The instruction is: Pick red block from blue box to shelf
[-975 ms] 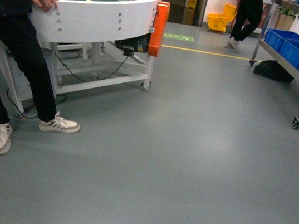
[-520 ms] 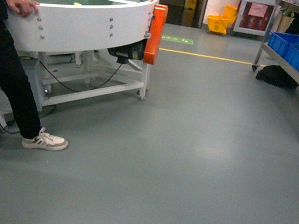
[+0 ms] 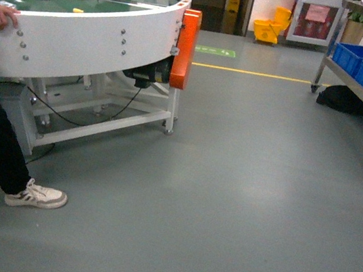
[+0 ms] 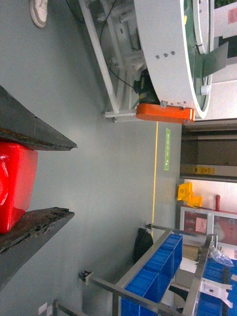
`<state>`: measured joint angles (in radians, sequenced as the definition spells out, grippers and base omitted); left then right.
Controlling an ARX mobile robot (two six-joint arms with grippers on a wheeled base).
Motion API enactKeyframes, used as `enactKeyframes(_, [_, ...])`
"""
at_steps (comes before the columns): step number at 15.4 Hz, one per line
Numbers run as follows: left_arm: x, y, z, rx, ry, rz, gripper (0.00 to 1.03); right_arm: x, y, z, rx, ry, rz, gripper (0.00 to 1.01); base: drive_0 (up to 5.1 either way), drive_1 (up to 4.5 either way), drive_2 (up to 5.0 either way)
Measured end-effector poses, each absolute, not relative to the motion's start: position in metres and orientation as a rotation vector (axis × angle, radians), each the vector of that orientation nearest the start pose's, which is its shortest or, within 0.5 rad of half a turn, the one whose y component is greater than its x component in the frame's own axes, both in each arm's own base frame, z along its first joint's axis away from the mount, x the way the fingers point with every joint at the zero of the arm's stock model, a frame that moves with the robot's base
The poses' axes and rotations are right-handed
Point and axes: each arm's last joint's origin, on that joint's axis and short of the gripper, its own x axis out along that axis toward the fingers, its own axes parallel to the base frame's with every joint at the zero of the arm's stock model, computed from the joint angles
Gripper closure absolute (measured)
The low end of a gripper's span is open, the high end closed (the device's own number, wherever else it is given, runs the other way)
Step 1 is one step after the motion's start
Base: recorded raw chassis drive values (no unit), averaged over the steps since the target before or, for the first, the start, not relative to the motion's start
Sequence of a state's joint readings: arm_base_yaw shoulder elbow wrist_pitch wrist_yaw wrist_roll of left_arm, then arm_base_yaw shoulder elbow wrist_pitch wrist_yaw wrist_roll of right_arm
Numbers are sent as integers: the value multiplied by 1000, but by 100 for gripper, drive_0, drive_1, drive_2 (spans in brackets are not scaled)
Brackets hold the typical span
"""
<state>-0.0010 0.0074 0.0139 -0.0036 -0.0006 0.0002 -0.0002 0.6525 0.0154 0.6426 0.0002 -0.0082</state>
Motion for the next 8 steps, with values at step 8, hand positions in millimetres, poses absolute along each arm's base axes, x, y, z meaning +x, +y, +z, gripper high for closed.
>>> enactKeyframes(8, [97,0,167,0,-1,-1,5,140,0,167,-8,-7,0,73,3,433,-428])
